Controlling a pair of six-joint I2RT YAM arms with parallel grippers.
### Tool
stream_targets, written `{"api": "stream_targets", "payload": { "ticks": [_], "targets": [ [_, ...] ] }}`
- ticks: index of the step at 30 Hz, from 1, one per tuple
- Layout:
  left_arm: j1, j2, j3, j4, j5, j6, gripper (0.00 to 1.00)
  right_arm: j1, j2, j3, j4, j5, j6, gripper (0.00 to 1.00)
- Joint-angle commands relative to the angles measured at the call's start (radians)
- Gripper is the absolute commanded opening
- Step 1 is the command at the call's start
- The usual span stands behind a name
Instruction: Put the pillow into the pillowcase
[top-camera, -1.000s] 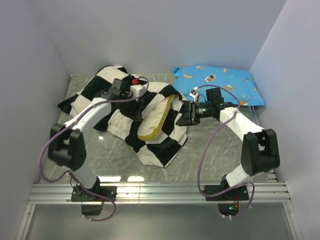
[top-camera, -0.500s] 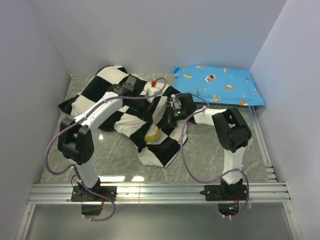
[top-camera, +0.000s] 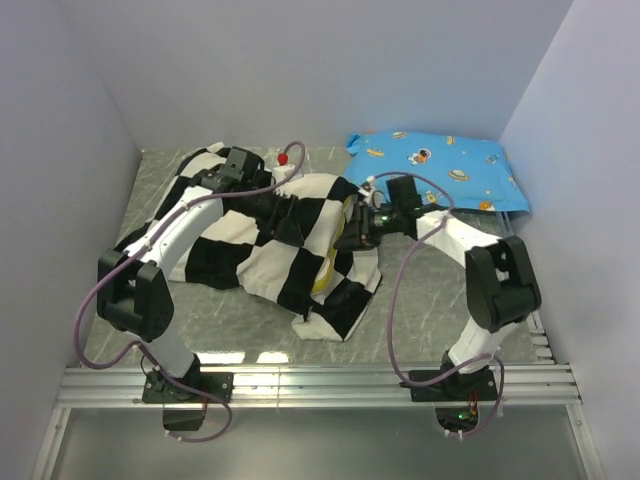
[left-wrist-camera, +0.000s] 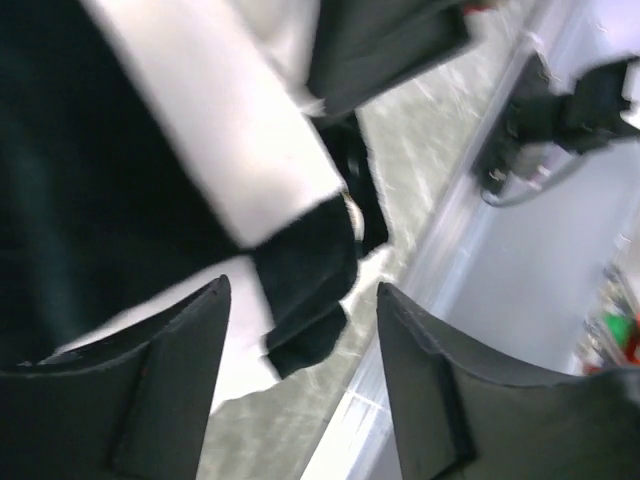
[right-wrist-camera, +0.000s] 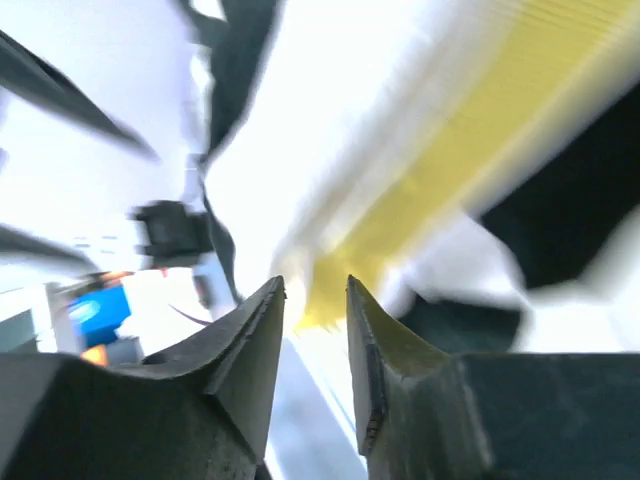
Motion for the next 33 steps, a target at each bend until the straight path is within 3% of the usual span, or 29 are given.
{"api": "stream_targets", "payload": {
  "ticks": [1, 4, 6, 11, 14, 18, 19, 22, 27, 28, 30, 31, 32, 33],
  "targets": [
    [-0.002, -0.024, 0.084, 0.039, -0.059, 0.006, 0.67, -0.082, -0.068, 0.018, -0.424, 0.121, -0.343, 0.41],
    [-0.014, -0.001, 0.124, 0.093, -0.102, -0.012, 0.67, -0.142, -0.107, 0.019, -0.505, 0.237, -0.426, 0.39],
    [-0.067, 0.004, 0.113, 0.159, -0.168, -0.101, 0.65, -0.153, -0.122, 0.021, -0.499, 0.288, -0.424, 0.37],
    [-0.276, 0.053, 0.101, 0.317, -0.378, -0.181, 0.67, -0.131, -0.052, 0.056, -0.411, 0.264, -0.333, 0.37],
    [-0.328, 0.13, 0.138, 0.354, -0.565, -0.265, 0.67, -0.128, 0.026, 0.104, -0.33, 0.282, -0.262, 0.37],
    [-0.357, 0.283, 0.233, 0.36, -0.881, -0.315, 0.67, -0.133, 0.152, 0.136, -0.304, 0.34, -0.208, 0.38],
    [-0.36, 0.314, 0.253, 0.354, -1.012, -0.307, 0.71, -0.133, 0.177, 0.133, -0.307, 0.348, -0.208, 0.39],
    [-0.35, 0.406, 0.307, 0.314, -1.194, -0.295, 0.71, -0.145, 0.174, 0.095, -0.322, 0.425, -0.217, 0.44],
    [-0.298, 0.421, 0.209, 0.328, -1.248, -0.25, 0.68, -0.177, 0.151, 0.03, -0.36, 0.509, -0.246, 0.49],
    [-0.287, 0.43, 0.205, 0.313, -1.234, -0.258, 0.66, -0.182, 0.149, 0.029, -0.366, 0.515, -0.253, 0.49],
    [-0.232, 0.446, 0.195, 0.262, -1.121, -0.287, 0.45, -0.183, 0.143, 0.042, -0.385, 0.526, -0.269, 0.49],
    [-0.203, 0.444, 0.193, 0.245, -1.045, -0.299, 0.33, -0.186, 0.137, 0.052, -0.391, 0.529, -0.274, 0.48],
    [-0.139, 0.437, 0.182, 0.228, -0.968, -0.31, 0.1, -0.186, 0.125, 0.068, -0.397, 0.528, -0.28, 0.48],
    [-0.105, 0.396, 0.137, 0.236, -0.779, -0.321, 0.01, -0.188, 0.116, 0.078, -0.403, 0.528, -0.291, 0.47]
  ]
}}
